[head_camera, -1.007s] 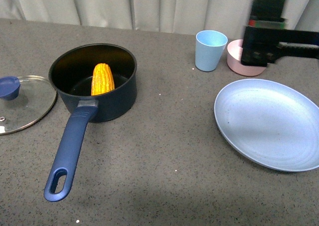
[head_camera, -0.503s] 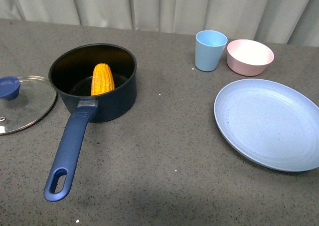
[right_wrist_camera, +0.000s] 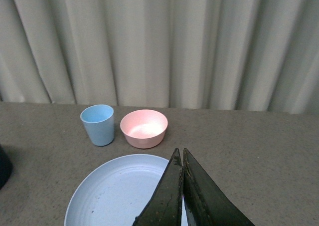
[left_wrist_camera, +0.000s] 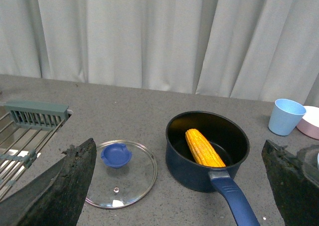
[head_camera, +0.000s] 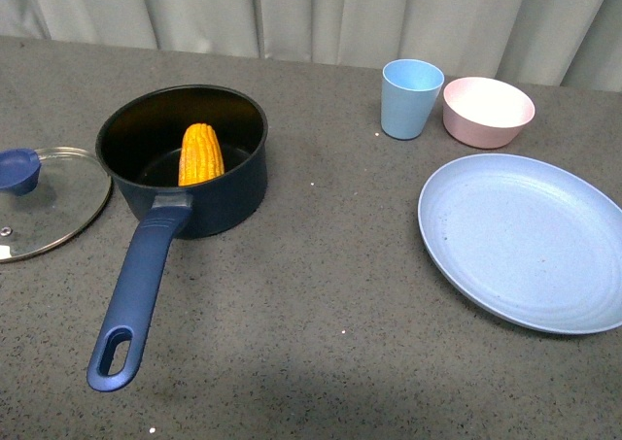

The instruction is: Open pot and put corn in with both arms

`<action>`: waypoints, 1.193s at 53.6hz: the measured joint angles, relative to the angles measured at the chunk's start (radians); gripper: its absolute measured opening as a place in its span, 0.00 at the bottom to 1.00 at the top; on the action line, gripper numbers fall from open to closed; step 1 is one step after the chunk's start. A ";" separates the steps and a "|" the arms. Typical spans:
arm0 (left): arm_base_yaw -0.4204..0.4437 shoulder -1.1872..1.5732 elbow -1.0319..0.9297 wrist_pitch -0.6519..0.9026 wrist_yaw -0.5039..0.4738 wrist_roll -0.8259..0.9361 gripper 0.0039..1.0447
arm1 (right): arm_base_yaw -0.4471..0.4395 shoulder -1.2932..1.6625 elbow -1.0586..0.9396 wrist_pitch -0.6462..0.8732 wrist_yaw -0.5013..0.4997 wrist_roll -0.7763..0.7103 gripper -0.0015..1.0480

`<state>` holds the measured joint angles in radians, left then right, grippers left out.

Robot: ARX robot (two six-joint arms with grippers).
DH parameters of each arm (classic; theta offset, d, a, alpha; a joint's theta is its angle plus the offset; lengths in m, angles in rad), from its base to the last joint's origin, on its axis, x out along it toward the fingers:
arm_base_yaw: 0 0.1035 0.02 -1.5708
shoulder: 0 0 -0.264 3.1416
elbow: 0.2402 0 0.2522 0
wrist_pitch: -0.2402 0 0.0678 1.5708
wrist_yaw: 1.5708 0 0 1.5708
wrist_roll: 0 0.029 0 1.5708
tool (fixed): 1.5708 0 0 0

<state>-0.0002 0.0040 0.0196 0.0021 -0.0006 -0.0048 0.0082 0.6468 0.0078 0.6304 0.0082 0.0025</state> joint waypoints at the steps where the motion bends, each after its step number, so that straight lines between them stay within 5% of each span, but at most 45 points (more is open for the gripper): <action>1: 0.000 0.000 0.000 0.000 0.000 0.000 0.94 | -0.003 -0.014 -0.001 -0.012 0.000 0.000 0.01; 64: 0.000 0.000 0.000 0.000 0.001 0.000 0.94 | -0.006 -0.639 -0.002 -0.624 -0.010 -0.001 0.01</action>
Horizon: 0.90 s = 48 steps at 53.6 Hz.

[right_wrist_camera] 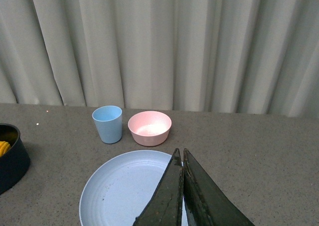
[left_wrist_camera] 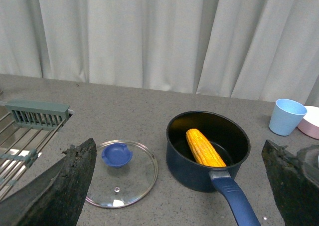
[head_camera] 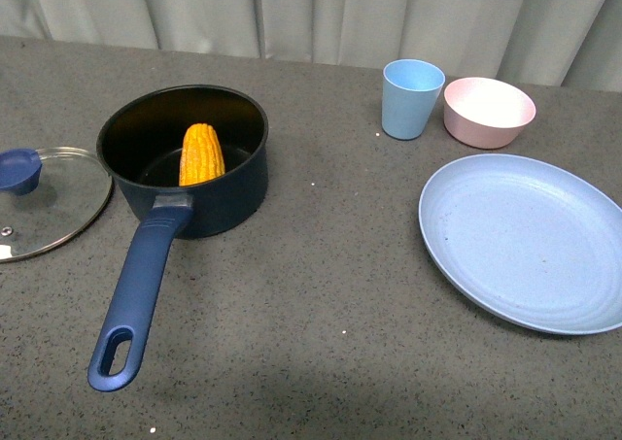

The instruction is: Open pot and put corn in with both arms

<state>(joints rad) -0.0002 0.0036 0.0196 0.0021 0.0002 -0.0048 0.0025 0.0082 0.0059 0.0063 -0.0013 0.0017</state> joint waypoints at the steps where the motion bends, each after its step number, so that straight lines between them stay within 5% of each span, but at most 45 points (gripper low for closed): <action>1: 0.000 0.000 0.000 0.000 0.000 0.000 0.94 | 0.000 -0.003 0.000 0.000 0.000 0.000 0.01; 11: 0.000 0.000 0.000 0.000 0.000 0.000 0.94 | 0.000 -0.003 0.000 -0.005 0.000 -0.002 0.06; 41: 0.000 0.000 0.000 0.000 0.000 0.000 0.94 | 0.000 -0.004 0.000 -0.005 0.000 -0.001 0.92; 48: 0.000 0.000 0.000 0.000 0.000 0.000 0.94 | 0.000 -0.004 0.000 -0.005 0.000 -0.001 0.91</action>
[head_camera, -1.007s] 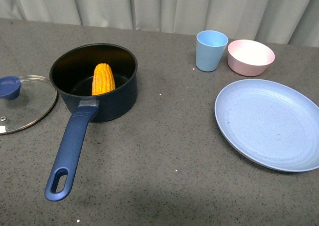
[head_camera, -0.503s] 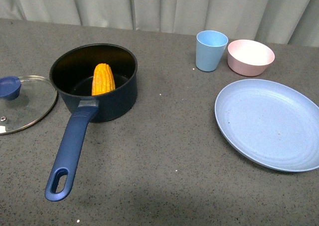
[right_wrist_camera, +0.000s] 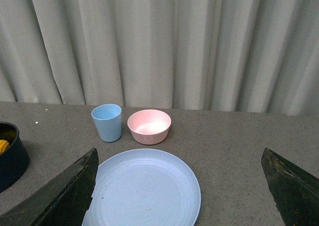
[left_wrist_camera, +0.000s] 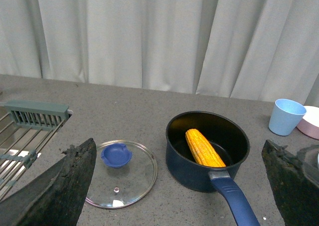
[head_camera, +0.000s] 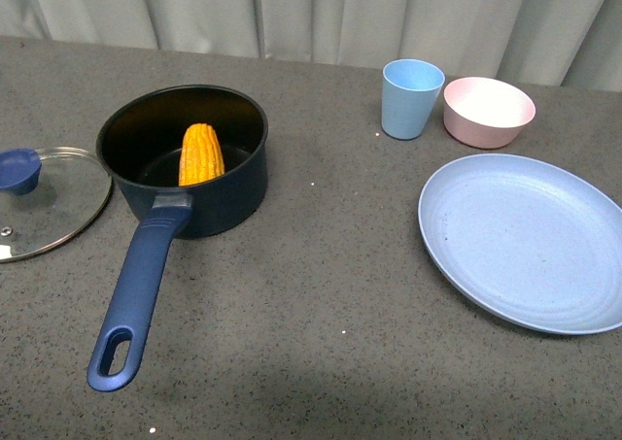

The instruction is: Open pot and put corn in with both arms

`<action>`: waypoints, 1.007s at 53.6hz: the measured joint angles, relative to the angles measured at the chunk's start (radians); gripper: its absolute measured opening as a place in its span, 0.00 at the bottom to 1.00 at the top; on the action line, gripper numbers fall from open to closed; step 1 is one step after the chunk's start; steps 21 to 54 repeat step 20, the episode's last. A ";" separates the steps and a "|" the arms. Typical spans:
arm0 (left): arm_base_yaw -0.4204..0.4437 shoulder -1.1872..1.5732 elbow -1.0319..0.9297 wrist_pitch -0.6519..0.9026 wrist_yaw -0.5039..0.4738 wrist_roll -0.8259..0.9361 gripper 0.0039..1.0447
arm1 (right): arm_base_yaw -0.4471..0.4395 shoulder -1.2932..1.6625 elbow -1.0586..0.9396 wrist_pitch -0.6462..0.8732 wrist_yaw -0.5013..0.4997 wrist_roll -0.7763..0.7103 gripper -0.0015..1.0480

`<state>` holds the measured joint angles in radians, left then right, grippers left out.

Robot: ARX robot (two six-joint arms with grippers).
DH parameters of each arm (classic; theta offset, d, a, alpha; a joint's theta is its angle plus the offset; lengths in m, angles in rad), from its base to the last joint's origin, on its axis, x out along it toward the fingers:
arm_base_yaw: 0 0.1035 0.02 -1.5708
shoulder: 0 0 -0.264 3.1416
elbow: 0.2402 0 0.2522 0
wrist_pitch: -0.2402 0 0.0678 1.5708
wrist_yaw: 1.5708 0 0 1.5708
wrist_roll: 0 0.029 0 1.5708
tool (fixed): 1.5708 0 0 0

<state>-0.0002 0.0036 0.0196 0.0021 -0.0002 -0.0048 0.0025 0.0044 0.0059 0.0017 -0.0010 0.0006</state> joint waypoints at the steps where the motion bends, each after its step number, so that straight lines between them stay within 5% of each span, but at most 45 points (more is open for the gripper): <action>1: 0.000 0.000 0.000 0.000 0.000 0.000 0.94 | 0.000 0.000 0.000 0.000 0.000 0.000 0.91; 54: 0.000 0.000 0.000 0.000 0.000 0.000 0.94 | 0.000 0.000 0.000 0.000 0.000 0.000 0.91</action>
